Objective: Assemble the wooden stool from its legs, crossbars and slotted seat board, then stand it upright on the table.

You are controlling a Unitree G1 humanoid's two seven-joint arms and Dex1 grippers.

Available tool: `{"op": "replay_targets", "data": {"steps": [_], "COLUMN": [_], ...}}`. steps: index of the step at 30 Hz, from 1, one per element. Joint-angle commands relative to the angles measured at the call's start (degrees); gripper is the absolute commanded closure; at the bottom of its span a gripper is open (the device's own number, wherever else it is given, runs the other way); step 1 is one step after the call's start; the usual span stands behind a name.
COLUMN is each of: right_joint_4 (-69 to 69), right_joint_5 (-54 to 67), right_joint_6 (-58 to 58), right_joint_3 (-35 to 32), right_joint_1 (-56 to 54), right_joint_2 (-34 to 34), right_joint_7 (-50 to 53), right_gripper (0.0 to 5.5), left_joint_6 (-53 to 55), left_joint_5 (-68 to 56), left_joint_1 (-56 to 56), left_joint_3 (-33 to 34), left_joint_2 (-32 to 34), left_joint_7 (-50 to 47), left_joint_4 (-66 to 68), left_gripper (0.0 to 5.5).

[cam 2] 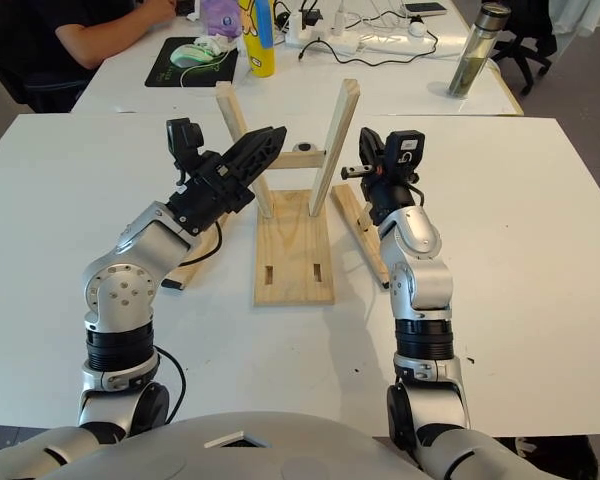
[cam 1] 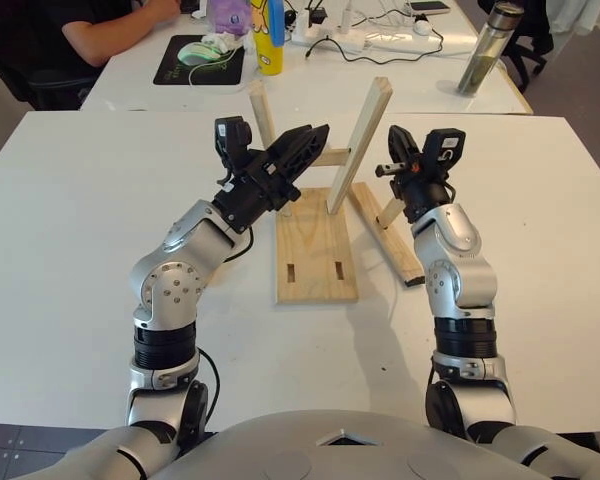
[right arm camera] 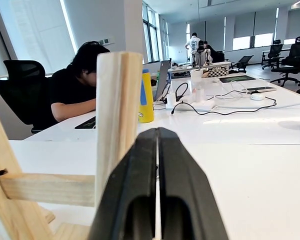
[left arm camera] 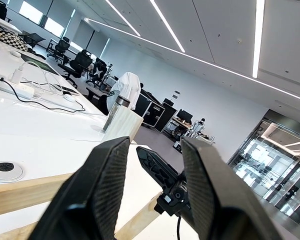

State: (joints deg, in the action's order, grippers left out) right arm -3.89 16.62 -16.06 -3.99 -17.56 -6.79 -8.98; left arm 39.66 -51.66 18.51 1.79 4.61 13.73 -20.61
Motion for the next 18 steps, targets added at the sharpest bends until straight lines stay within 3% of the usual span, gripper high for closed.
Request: {"op": "replay_targets", "data": {"steps": [1, 6, 10, 14, 18], "right_joint_4": [1.0, -6.3, -10.2, -6.1, 1.0], "right_joint_5": [2.2, 9.4, 17.4, 20.1, 12.6], "right_joint_6": [-2.2, -4.8, -12.5, -18.0, -19.5], "right_joint_3": [-1.7, -8.0, -15.1, -22.0, -18.3], "right_joint_1": [2.3, -3.9, -6.8, -1.3, 13.9], "right_joint_2": [0.9, -2.0, -10.2, -18.8, -28.3], "right_joint_7": [-0.5, -0.8, -3.4, -7.0, -15.6], "right_gripper": [5.47, 5.47, 5.28, 4.82, 4.14], "left_joint_6": [0.3, -0.2, -1.2, -2.6, -4.2], "left_joint_5": [0.4, 0.8, 1.8, 3.1, 4.4], "left_joint_1": [0.5, -0.5, -2.0, -4.2, -5.6], "left_joint_3": [-0.3, -0.4, -1.0, -1.0, -0.2], "left_joint_2": [0.1, 0.0, -0.2, -0.1, 0.5], "left_joint_7": [0.1, 0.0, 0.1, -0.1, -0.3], "left_joint_4": [-0.1, -0.6, -0.6, -2.0, -2.2], "left_gripper": [3.60, 3.60, 3.60, 3.60, 3.60]}}
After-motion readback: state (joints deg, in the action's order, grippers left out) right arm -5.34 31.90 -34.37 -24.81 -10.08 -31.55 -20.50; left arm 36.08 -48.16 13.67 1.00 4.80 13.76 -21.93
